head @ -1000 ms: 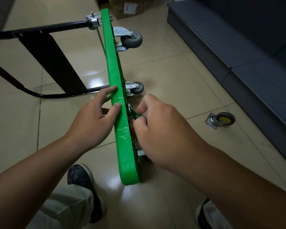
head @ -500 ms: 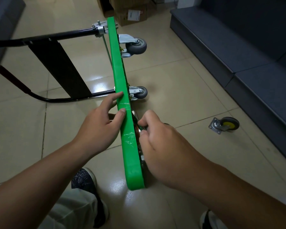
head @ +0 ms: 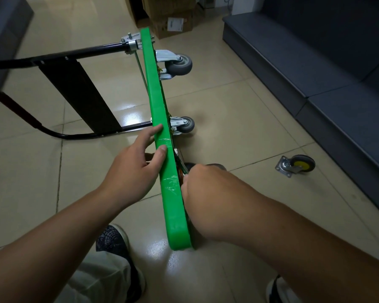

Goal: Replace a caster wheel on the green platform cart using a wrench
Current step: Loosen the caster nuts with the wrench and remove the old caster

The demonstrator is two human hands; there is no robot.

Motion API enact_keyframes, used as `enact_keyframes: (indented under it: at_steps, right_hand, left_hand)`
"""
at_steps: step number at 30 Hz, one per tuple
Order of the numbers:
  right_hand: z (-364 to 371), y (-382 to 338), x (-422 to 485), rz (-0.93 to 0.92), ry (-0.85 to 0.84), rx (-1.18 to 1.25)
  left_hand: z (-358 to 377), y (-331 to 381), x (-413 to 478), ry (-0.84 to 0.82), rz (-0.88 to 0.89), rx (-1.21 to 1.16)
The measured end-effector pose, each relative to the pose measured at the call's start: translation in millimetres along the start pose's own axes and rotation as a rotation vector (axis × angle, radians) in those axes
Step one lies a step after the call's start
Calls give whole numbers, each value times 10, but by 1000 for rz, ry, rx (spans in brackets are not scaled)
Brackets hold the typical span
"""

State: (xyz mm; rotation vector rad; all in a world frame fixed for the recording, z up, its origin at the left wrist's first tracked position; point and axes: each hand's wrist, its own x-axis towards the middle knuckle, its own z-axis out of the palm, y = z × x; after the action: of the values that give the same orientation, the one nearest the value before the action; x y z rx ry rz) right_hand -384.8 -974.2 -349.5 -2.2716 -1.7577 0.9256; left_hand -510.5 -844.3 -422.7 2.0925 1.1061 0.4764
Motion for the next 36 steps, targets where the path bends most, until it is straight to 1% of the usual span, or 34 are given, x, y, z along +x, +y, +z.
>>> enact_keyframes:
  at_steps: [7,9,12,16,18,19,20,22,23,24,25,26,27,28,30,31,33,34,35,36]
  right_hand:
    - [61,51,2,-66,-11,-15]
    - [101,54,-6,-47,-31,-12]
    - [236,105,8,49,-73,1]
    - [267,177,10,58,-92,-16]
    - [257,194,-17,14,-105,-23]
    - [252,199,-11,-48,-101,-100]
    - [197,178,-10,-70,-103,-124]
    - [14,64,-18,-32,-130,-35]
    - [-135,-16,-12,-4,-180,-99]
    - [-274,-63,7,-28,-252,-168]
    - [-409,-98,95,-22,-292,-185]
    - [-518,-121,159,12,-299,-135]
    - [-571,-140,188,112,-373,-88]
    - [-563,-184,159,80,-403,-154]
    - [-385,-155,80,-91,-364,-321]
    - [-303,-142,27,-115,-353,-337]
    - [-127,42,-123,-90,-260,-149]
    - [-103,85,-203,-16,-271,-95]
    - [-87,123,-241,33,-238,-13]
    - [-56,163,-250,36,-183,-4]
  left_hand:
    - [-33,-16,4,-42,-2,-7]
    - [-37,-18,4,-60,-11,-31]
    - [-34,-16,4,-70,-26,-50]
    - [-26,-20,7,-66,-25,-74]
    - [-28,-16,7,-70,-30,-87]
    - [-30,-10,9,-71,-30,-89]
    - [-30,-4,8,-71,-31,-91]
    - [-34,10,10,-71,-32,-101]
    - [-35,17,12,-71,-35,-108]
    - [-35,22,16,-70,-38,-115]
    - [-36,25,19,-69,-39,-120]
    - [-35,25,20,-69,-37,-122]
    - [-29,27,23,-69,-32,-121]
    - [-22,24,24,-65,-26,-120]
    - [-17,16,34,-59,-23,-121]
    - [-17,17,33,-61,-29,-125]
    - [-26,28,36,-66,-35,-127]
    - [-30,31,35,-68,-35,-125]
    - [-31,34,32,-68,-34,-124]
    - [-31,37,29,-63,-33,-120]
